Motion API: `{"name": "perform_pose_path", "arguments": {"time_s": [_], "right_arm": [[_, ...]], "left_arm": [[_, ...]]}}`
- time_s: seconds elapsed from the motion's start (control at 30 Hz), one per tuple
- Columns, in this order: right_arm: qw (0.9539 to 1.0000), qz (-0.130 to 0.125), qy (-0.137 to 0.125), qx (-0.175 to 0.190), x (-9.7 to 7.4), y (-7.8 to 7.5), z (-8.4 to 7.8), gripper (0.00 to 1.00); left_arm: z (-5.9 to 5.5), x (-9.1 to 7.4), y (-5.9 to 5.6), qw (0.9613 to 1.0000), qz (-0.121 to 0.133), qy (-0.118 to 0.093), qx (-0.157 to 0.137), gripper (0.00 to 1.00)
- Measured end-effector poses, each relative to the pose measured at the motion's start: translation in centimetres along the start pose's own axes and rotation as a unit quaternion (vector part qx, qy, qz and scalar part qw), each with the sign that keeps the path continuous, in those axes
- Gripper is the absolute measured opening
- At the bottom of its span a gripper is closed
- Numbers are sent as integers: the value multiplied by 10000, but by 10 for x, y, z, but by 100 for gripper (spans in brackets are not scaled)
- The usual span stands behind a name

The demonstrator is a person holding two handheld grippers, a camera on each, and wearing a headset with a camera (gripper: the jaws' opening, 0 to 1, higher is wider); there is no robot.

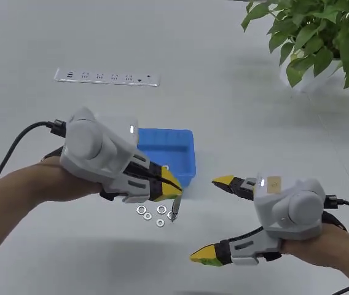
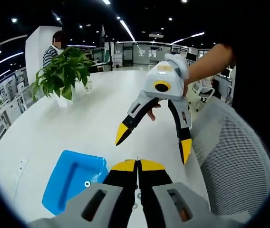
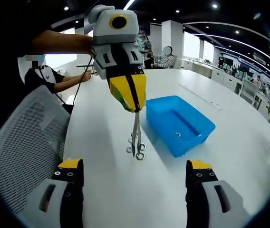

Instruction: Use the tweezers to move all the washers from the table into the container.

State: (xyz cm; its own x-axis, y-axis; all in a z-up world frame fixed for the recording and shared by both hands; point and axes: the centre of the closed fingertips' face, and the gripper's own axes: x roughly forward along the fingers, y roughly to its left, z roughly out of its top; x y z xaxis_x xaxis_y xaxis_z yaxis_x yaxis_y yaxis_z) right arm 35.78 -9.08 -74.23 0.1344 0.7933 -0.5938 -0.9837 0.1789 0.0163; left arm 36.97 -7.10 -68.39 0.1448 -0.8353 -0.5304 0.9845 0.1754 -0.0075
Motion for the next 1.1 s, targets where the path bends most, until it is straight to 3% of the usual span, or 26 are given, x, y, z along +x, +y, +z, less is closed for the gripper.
{"name": "perform_pose_path", "arguments": {"time_s": [0.67,1.1], "right_arm": [[9999,114,28,-70,5,3,0,81],[9976,449,74,-520,19,7,7,42]], "left_arm": [[-2,2,2,10000,-3,-83,-4,4],[-4,-1,0,10000,-76,8,27,4]]}}
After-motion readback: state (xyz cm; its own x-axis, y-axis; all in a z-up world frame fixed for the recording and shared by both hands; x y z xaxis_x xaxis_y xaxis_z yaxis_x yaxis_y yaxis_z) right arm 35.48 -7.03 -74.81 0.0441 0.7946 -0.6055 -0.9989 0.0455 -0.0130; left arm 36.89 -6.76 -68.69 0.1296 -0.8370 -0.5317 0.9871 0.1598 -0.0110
